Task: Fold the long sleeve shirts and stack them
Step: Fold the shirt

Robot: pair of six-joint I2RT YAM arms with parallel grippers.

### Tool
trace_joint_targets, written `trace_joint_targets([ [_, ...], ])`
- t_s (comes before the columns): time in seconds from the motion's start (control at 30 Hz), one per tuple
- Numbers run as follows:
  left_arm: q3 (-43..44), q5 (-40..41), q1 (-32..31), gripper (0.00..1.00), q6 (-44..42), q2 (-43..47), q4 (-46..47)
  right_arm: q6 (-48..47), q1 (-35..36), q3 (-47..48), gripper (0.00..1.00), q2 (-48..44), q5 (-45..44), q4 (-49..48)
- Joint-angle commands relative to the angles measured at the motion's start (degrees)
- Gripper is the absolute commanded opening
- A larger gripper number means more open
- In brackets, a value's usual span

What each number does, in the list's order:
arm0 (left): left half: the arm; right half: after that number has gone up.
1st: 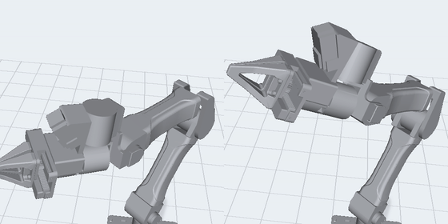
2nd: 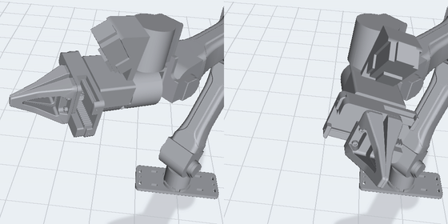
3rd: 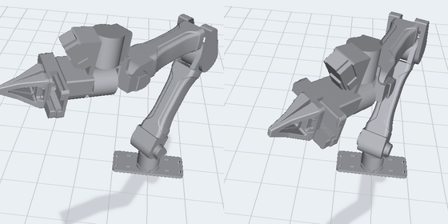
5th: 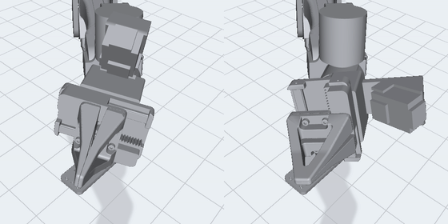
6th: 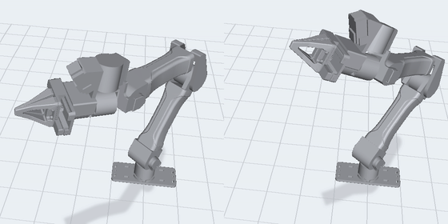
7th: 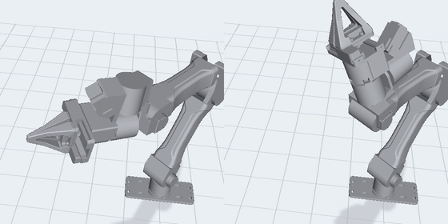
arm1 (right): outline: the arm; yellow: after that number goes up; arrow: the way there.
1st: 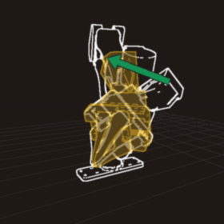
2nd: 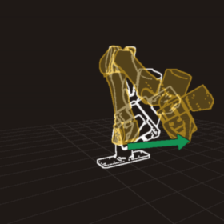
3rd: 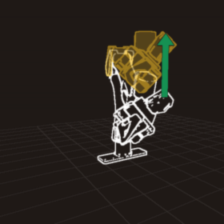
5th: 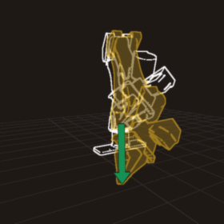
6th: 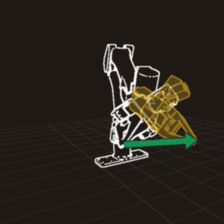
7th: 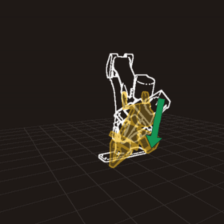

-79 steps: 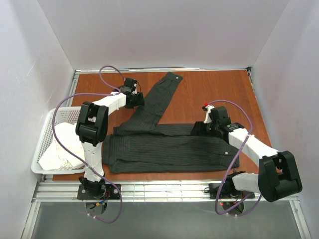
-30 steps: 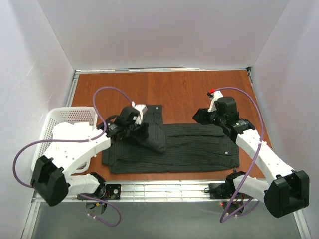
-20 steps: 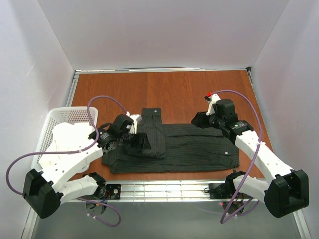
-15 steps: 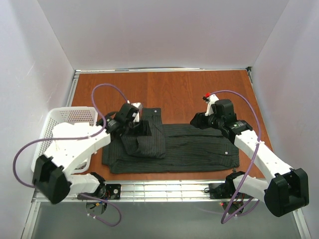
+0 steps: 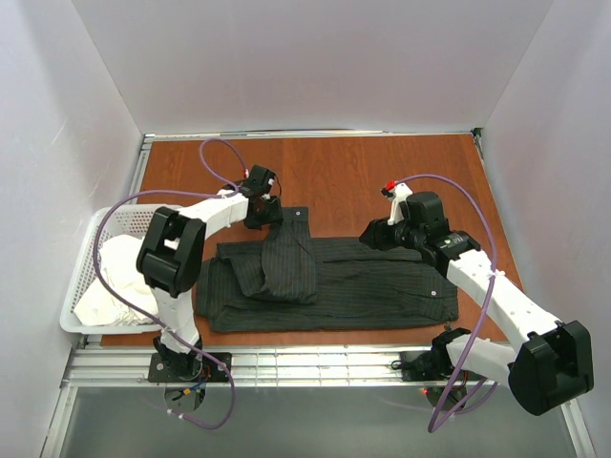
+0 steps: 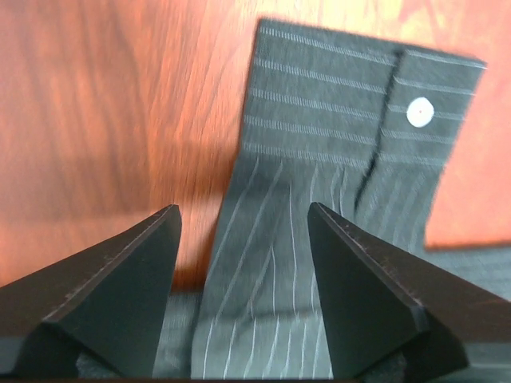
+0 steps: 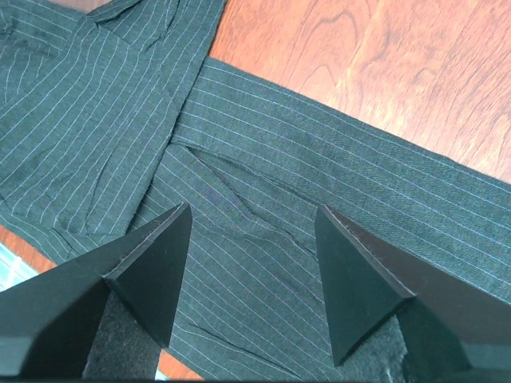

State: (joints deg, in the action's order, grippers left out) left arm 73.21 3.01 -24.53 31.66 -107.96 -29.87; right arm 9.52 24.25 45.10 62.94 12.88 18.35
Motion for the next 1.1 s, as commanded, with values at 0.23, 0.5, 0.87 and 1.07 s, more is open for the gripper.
trace_joint_targets([
  [0.23, 6.2, 2.2, -0.4, 0.53, -3.5, -9.0, 3.1, -1.8, 1.2, 0.1, 0.59, 1.4, 0.7, -0.6],
  [0.5, 2.7, -1.6, -3.3, 0.15, -6.1, -8.8, 6.7, -2.2, 1.2, 2.7, 0.59, 4.1, 1.5, -2.2],
  [0.87, -6.4, -7.6, -6.7, 0.0, -13.8, 9.1, 13.3, -4.5, 1.5, 10.2, 0.62, 13.6, 6.8, -5.6],
  [1.07, -11.2, -12.8, -7.3, 0.0, -18.2, 17.5, 15.7, -2.7, 1.9, 14.8, 0.7, 19.7, 12.9, -8.4],
])
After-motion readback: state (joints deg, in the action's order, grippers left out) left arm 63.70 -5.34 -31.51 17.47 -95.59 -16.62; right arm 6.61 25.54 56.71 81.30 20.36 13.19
